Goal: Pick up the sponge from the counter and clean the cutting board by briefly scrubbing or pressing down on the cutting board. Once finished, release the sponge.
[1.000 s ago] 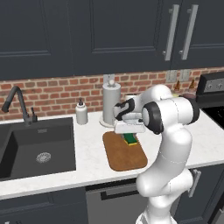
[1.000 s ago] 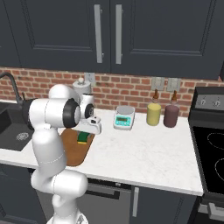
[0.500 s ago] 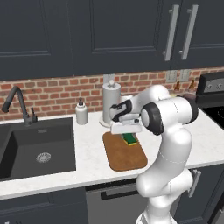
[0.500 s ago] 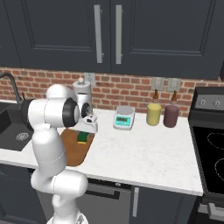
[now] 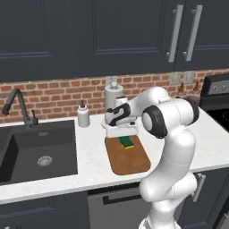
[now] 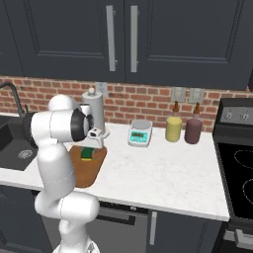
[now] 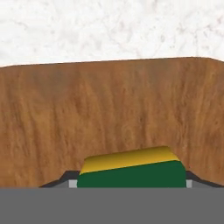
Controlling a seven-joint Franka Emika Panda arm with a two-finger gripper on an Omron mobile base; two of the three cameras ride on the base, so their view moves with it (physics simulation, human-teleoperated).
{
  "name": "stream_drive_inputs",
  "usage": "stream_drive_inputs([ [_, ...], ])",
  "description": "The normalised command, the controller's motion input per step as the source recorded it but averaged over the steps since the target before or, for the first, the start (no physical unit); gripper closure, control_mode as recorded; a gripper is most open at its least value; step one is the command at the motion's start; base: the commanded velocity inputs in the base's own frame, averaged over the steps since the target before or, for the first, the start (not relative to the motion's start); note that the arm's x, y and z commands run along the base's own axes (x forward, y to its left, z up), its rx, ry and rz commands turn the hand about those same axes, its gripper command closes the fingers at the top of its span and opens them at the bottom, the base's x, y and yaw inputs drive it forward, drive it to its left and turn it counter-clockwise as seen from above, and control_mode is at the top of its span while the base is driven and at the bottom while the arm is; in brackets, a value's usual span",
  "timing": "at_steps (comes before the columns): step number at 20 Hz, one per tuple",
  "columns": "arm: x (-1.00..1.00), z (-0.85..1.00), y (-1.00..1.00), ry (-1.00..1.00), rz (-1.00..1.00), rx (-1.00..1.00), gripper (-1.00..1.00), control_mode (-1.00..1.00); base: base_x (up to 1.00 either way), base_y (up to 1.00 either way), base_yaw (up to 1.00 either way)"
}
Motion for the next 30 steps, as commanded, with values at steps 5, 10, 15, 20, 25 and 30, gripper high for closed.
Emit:
stream_drive_inputs([
  [5, 0.00, -0.08, 0.44, 0.00, 0.02, -0.01, 1.00, -1.00, 0.00, 0.00, 0.00],
  [10, 0.00, -0.08, 0.51, -0.01, 0.02, -0.01, 1.00, -1.00, 0.00, 0.00, 0.00],
  [15, -0.13, -0.26, 0.39, 0.00, 0.03, -0.01, 1.00, -1.00, 0.00, 0.00, 0.00],
  [20, -0.55, -0.33, 0.04, 0.00, 0.04, 0.00, 1.00, -1.00, 0.00, 0.00, 0.00],
  [25, -0.65, -0.06, 0.00, -0.03, 0.00, 0.00, 1.00, -1.00, 0.00, 0.00, 0.00],
  [30, -0.59, -0.02, 0.00, -0.07, 0.00, 0.00, 1.00, -1.00, 0.00, 0.00, 0.00],
])
